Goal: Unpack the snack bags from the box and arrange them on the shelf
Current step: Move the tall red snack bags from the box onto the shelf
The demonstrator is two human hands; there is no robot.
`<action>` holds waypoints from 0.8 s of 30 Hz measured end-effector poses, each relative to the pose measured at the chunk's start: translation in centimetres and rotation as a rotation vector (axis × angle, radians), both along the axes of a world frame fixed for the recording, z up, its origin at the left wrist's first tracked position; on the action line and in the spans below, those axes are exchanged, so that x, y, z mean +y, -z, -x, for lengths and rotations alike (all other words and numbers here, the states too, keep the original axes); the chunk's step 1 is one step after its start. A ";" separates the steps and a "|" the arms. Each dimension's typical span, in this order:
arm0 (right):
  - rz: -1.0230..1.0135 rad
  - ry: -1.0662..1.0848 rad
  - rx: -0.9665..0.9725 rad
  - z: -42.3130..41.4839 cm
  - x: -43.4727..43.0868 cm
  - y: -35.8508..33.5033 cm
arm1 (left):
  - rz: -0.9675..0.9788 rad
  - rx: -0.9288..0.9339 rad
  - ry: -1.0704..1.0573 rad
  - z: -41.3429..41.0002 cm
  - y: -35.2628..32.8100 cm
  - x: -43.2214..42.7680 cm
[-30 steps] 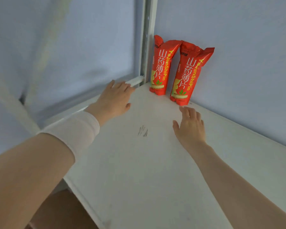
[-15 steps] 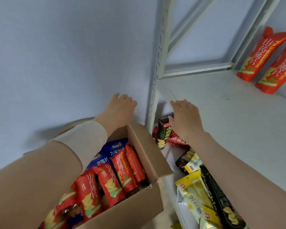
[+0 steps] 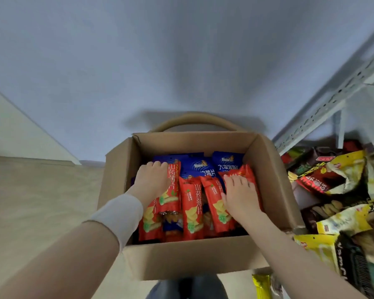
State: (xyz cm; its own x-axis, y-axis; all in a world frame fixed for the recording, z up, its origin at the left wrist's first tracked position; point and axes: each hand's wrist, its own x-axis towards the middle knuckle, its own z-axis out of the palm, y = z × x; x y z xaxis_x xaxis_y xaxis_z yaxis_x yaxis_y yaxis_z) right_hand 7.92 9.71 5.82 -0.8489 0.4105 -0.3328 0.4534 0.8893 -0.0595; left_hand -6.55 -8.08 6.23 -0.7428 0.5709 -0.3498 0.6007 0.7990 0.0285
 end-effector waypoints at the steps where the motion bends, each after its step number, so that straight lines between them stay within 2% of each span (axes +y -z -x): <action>1: 0.041 0.007 -0.029 0.1 -1.0 1.2 | -0.002 -0.057 -0.056 0.0 1.3 -0.7; 5: 0.265 0.094 -0.104 0.4 -4.2 5.4 | -0.047 -0.296 -0.303 -0.4 6.6 -2.2; 11: 0.550 0.407 -0.253 0.6 -5.7 12.4 | -0.242 -0.616 -0.761 0.8 13.2 -0.5; 16: 0.689 0.503 -0.312 0.8 -5.5 16.4 | -0.352 -0.588 -1.014 2.3 17.0 1.0; 20: 0.846 0.612 -0.316 1.5 -5.2 17.4 | -0.264 -0.578 -1.039 3.1 18.7 1.5; 24: 0.929 0.698 -0.269 1.6 -5.0 17.3 | -0.279 -0.600 -1.031 3.3 19.1 2.0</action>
State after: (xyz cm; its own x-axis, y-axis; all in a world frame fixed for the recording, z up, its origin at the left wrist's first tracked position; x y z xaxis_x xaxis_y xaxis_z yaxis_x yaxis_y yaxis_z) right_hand 6.30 4.74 -11.45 -0.3954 0.2637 -0.8799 0.9185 0.1131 -0.3788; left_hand -9.90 -6.09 -12.83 -0.6545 -0.0794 -0.7519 -0.4770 0.8149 0.3292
